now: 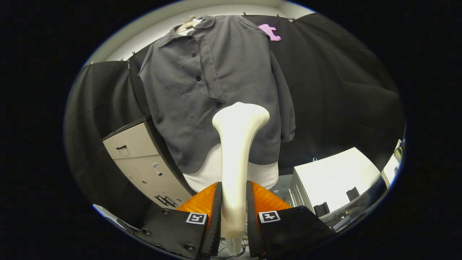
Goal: Iron the clothes twice with a garment steamer, once on the left side and once on the right side.
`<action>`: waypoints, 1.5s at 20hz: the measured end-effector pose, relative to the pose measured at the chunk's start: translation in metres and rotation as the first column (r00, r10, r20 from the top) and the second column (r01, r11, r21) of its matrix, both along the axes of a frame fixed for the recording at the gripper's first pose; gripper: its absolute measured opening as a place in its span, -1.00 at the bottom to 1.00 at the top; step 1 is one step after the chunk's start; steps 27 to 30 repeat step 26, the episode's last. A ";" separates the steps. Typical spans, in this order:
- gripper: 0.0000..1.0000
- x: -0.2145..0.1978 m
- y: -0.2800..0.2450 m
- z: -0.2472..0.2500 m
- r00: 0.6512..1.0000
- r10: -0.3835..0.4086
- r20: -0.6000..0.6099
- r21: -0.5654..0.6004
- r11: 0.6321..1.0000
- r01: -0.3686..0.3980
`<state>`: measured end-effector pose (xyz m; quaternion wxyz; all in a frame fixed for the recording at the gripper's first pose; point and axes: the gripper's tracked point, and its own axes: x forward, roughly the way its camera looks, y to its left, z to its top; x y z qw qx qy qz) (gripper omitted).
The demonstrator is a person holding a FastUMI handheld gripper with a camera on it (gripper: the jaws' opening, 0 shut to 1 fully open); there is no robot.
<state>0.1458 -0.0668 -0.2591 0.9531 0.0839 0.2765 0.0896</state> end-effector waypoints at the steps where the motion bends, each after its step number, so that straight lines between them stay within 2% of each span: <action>1: -0.23 -0.008 0.001 0.008 1.000 0.004 0.007 -0.004 1.000 -0.004; 11: -0.23 -0.083 0.036 0.116 0.990 0.005 0.142 -0.013 1.000 -0.003; 19: -0.23 -0.127 0.080 0.200 0.962 0.000 0.273 -0.014 1.000 0.004; 30: -0.24 -0.134 0.092 0.217 0.954 -0.033 0.299 -0.012 0.999 0.038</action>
